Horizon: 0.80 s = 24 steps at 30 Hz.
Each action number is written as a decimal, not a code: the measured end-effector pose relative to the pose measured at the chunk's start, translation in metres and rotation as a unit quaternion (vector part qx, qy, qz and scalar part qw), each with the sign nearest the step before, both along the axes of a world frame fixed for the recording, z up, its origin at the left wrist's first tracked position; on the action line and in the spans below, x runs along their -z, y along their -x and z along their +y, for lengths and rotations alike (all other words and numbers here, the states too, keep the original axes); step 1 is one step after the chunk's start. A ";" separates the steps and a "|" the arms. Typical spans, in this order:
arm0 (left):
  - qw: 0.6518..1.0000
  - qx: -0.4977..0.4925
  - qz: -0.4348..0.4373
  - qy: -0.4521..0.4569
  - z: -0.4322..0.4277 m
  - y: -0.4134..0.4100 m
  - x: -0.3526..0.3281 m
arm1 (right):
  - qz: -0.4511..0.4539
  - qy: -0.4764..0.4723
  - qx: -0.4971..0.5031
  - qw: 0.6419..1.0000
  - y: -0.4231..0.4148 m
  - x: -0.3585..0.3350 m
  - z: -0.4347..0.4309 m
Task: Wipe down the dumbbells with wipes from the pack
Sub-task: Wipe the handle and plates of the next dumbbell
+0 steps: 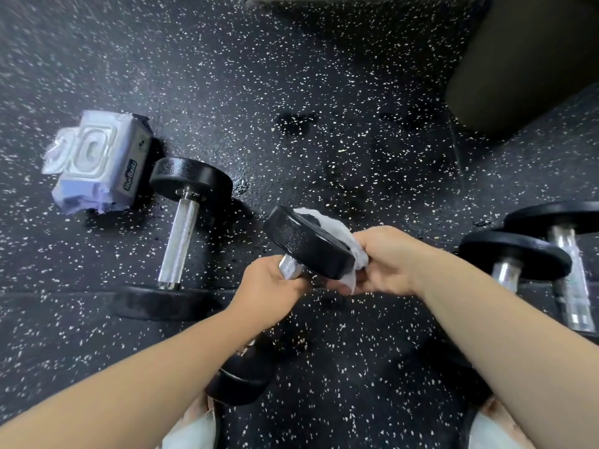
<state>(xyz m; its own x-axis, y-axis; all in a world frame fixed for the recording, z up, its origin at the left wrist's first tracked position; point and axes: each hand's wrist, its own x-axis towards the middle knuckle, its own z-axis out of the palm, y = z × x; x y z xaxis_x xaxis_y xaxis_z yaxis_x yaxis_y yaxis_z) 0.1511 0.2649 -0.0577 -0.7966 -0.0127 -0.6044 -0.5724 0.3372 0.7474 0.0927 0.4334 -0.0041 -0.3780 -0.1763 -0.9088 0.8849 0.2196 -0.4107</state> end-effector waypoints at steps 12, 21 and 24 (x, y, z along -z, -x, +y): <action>0.997 -0.039 0.010 0.064 -0.001 0.007 0.002 | 0.027 0.012 0.153 0.988 -0.021 -0.007 -0.021; 0.996 -0.067 -0.017 0.050 -0.004 0.013 0.007 | 0.030 -0.004 0.153 0.988 -0.007 0.012 -0.025; 0.998 -0.043 -0.017 0.042 -0.004 0.010 0.008 | 0.053 -0.056 0.107 0.991 0.001 0.018 -0.021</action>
<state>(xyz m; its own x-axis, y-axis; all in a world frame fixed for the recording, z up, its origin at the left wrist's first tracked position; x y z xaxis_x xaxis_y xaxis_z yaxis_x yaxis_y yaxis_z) 0.1407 0.2607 -0.0655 -0.7700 -0.1317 -0.6243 -0.6258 0.3467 0.6987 0.0917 0.4121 -0.0218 -0.4900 0.0188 -0.8715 0.8695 0.0815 -0.4871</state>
